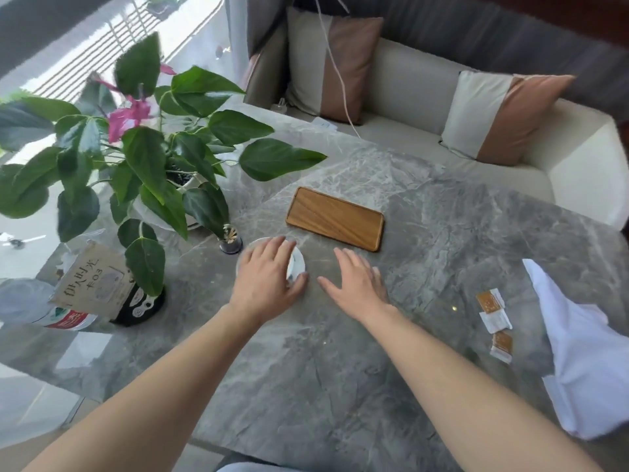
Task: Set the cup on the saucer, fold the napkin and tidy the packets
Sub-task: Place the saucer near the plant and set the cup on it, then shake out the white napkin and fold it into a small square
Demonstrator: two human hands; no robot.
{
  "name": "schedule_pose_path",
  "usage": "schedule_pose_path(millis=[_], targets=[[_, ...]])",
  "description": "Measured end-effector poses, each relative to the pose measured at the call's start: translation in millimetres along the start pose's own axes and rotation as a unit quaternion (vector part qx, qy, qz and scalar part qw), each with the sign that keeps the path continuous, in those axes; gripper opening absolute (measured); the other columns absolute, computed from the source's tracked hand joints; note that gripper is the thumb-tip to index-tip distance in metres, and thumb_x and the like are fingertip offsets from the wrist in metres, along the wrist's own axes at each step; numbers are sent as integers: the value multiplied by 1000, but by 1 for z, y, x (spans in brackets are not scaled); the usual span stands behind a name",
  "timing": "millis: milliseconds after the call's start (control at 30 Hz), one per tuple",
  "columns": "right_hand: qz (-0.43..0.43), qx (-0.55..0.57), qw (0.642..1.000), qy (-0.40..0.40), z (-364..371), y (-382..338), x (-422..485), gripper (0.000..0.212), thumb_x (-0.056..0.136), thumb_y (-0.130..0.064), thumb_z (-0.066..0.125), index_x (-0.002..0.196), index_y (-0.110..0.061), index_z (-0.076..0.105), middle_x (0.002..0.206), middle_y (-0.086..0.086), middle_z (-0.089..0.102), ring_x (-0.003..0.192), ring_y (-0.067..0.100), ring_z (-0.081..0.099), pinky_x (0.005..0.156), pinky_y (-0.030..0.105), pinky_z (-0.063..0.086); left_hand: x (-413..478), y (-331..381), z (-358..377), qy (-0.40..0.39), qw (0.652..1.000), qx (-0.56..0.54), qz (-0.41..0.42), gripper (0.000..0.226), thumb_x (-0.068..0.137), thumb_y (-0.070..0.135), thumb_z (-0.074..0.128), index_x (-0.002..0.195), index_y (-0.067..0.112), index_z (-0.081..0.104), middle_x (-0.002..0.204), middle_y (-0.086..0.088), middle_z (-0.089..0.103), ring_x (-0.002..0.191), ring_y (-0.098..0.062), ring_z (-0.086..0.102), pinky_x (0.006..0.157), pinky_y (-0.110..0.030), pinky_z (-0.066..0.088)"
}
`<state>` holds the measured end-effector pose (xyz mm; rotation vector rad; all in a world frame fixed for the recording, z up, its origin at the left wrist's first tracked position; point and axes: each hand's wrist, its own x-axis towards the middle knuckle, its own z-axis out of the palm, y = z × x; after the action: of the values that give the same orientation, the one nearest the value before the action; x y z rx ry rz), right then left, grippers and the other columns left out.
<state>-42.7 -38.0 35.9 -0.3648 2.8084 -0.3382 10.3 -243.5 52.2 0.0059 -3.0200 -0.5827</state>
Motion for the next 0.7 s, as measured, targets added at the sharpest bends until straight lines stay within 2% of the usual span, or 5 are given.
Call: schedule_pose_path(millis=[133, 267, 433, 567, 700], targets=[[42, -27, 998, 31, -12, 49, -28, 83, 86, -75, 35, 155, -28, 26, 164, -2, 27, 150, 21, 23, 114, 49, 26, 12, 51, 17, -61, 996, 27, 55, 78, 88, 69, 39, 150, 22, 41, 158, -7, 42, 148, -28, 34, 116, -49, 32], [91, -32, 994, 46, -31, 108, -59, 84, 86, -74, 35, 155, -28, 25, 165, -2, 25, 151, 22, 20, 116, 50, 24, 14, 106, 40, -81, 991, 52, 93, 79, 87, 70, 37, 150, 22, 42, 158, -8, 43, 147, -28, 36, 113, -50, 33], [126, -38, 990, 57, -50, 196, -98, 84, 86, -73, 36, 155, -28, 24, 165, -2, 24, 151, 22, 19, 116, 50, 22, 15, 186, 76, -114, 985, 65, 111, 84, 86, 72, 31, 154, 24, 35, 162, -8, 35, 152, -26, 27, 117, -50, 29], [141, -39, 987, 59, -62, 266, -129, 82, 87, -71, 38, 155, -27, 25, 164, -2, 25, 151, 21, 19, 116, 49, 23, 13, 254, 107, -127, 982, 75, 114, 85, 86, 73, 30, 155, 24, 33, 162, -9, 36, 151, -27, 28, 117, -50, 29], [128, -41, 988, 77, -75, 333, -158, 76, 86, -66, 44, 151, -27, 31, 161, -4, 30, 146, 18, 27, 109, 43, 29, 5, 323, 136, -137, 981, 77, 118, 84, 85, 72, 33, 153, 24, 36, 159, -8, 41, 148, -28, 34, 116, -49, 32]])
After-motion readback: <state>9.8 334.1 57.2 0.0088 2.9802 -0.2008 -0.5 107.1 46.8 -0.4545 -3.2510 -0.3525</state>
